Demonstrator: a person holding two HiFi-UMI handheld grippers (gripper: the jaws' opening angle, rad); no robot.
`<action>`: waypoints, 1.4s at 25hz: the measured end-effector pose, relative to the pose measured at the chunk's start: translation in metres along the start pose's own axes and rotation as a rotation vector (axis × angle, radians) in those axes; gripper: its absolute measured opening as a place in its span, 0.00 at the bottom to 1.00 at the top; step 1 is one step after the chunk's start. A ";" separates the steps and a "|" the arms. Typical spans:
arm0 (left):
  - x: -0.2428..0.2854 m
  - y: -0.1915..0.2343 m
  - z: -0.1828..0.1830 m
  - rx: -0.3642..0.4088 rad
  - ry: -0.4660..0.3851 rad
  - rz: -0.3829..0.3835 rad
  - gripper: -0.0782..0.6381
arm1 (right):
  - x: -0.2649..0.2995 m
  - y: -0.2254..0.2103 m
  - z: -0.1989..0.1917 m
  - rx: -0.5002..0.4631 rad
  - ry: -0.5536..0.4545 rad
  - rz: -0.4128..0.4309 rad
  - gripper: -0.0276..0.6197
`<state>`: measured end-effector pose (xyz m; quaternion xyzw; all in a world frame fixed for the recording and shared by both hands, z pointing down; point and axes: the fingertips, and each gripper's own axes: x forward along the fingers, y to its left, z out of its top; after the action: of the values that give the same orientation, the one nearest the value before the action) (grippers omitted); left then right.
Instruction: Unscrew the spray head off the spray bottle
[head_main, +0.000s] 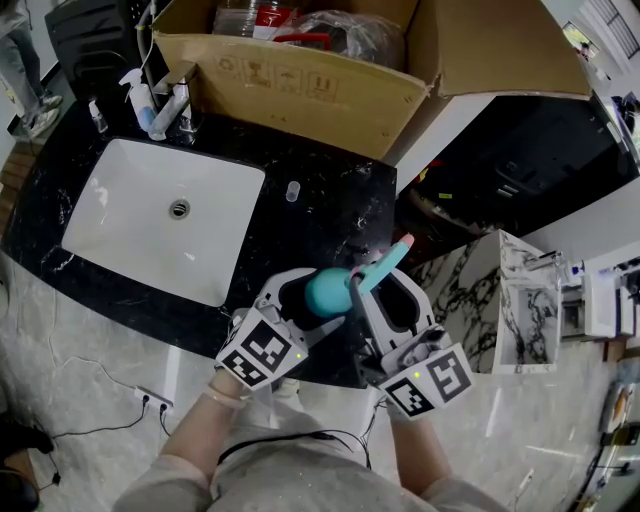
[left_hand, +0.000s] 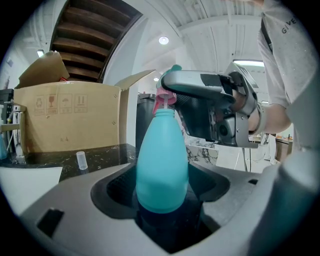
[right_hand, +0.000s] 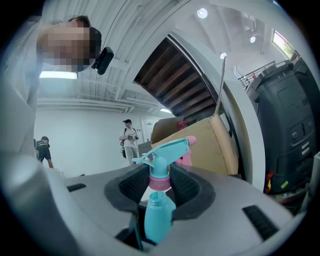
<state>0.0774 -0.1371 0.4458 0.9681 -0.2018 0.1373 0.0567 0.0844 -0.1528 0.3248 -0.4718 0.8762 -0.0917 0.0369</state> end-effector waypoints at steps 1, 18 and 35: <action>0.000 0.000 0.000 0.001 0.002 0.001 0.57 | 0.000 0.000 0.003 -0.002 -0.004 0.004 0.25; -0.018 0.000 0.018 0.036 -0.026 0.065 0.57 | -0.003 0.012 0.041 -0.050 -0.040 0.095 0.25; -0.054 -0.003 0.048 0.051 -0.086 0.148 0.58 | -0.017 0.025 0.091 -0.132 -0.125 0.110 0.25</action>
<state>0.0427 -0.1215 0.3838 0.9567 -0.2714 0.1044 0.0128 0.0870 -0.1366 0.2302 -0.4292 0.9008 -0.0021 0.0653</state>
